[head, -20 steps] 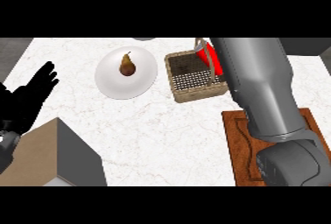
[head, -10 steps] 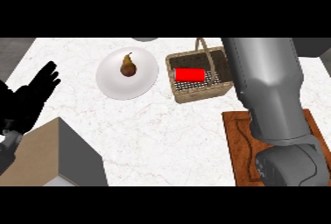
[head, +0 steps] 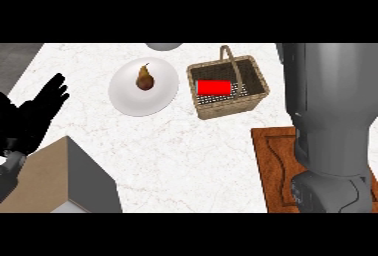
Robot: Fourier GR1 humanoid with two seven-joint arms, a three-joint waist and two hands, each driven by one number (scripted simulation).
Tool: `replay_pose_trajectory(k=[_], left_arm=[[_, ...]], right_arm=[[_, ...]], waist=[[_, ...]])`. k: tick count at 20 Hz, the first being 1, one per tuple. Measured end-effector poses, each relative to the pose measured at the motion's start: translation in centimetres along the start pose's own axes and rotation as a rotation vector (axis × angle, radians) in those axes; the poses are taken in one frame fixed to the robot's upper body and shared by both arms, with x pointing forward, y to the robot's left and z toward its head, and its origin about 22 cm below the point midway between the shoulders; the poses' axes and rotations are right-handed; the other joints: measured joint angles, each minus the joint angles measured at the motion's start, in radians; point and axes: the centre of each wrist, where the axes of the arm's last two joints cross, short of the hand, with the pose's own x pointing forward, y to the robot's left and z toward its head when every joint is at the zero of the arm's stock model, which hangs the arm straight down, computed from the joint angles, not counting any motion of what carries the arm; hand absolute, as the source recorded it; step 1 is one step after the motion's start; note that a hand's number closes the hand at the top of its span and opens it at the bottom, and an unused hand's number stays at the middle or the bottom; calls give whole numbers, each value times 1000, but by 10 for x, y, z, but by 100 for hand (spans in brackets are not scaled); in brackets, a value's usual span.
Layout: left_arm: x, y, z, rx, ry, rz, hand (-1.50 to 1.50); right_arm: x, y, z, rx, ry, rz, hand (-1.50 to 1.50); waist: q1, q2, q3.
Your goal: Pick the can from the cutting board and place it in the basket
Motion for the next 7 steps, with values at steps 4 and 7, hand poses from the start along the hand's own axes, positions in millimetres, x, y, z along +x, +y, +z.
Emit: replay_pose_trajectory(k=[4, 7], left_arm=[[-2, -1, -1, -2, 7, 4, 0], [-3, -2, -1, 0, 15, 3, 0]], right_arm=[[-3, -11, -4, 12, 44, -33, -150], [-10, -17, -5, 34, 63, -52, -150]], waist=[[2, -9, 0], [0, -15, 0]])
